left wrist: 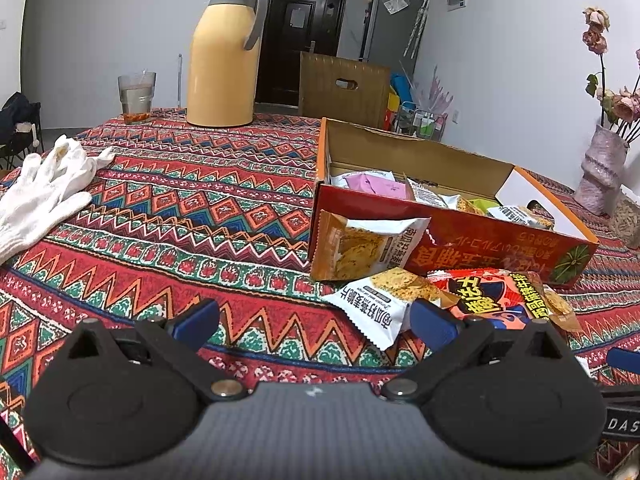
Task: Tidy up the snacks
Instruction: 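Grasp a white printed receipt-like wrapper with the right tool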
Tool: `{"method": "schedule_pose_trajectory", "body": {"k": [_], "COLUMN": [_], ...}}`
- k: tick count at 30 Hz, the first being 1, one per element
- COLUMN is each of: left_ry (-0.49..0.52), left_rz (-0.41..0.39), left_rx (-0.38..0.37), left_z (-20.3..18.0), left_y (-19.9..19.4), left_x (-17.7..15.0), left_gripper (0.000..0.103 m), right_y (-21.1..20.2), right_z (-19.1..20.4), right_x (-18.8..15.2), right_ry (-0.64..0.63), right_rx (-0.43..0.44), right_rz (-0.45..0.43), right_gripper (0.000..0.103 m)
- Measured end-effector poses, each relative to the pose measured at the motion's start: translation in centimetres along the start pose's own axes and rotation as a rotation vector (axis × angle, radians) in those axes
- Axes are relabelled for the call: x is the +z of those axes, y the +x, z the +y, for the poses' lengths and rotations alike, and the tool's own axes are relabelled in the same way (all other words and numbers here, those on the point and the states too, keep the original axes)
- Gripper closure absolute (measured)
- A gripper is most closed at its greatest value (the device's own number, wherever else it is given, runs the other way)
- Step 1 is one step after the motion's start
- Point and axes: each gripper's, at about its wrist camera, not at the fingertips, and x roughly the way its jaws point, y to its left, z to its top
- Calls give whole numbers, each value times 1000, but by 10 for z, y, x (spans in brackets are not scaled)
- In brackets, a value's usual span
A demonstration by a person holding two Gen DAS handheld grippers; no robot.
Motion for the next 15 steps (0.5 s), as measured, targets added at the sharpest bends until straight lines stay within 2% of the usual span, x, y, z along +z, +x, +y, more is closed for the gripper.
{"method": "schedule_pose_trajectory", "body": {"k": [12, 15], "left_ry": [-10, -14], "left_rz": [-3, -3], "left_rx": [-6, -5], "left_z": [1, 2], "left_y": [-1, -1], "left_x": [0, 0], "left_gripper": [0, 0], "right_y": [-6, -9], "right_z": [-15, -22], "right_x": [-10, -13], "right_ry": [-36, -14], "right_rx": [-34, -13], "right_rz": [12, -1], "right_gripper": [3, 13]}}
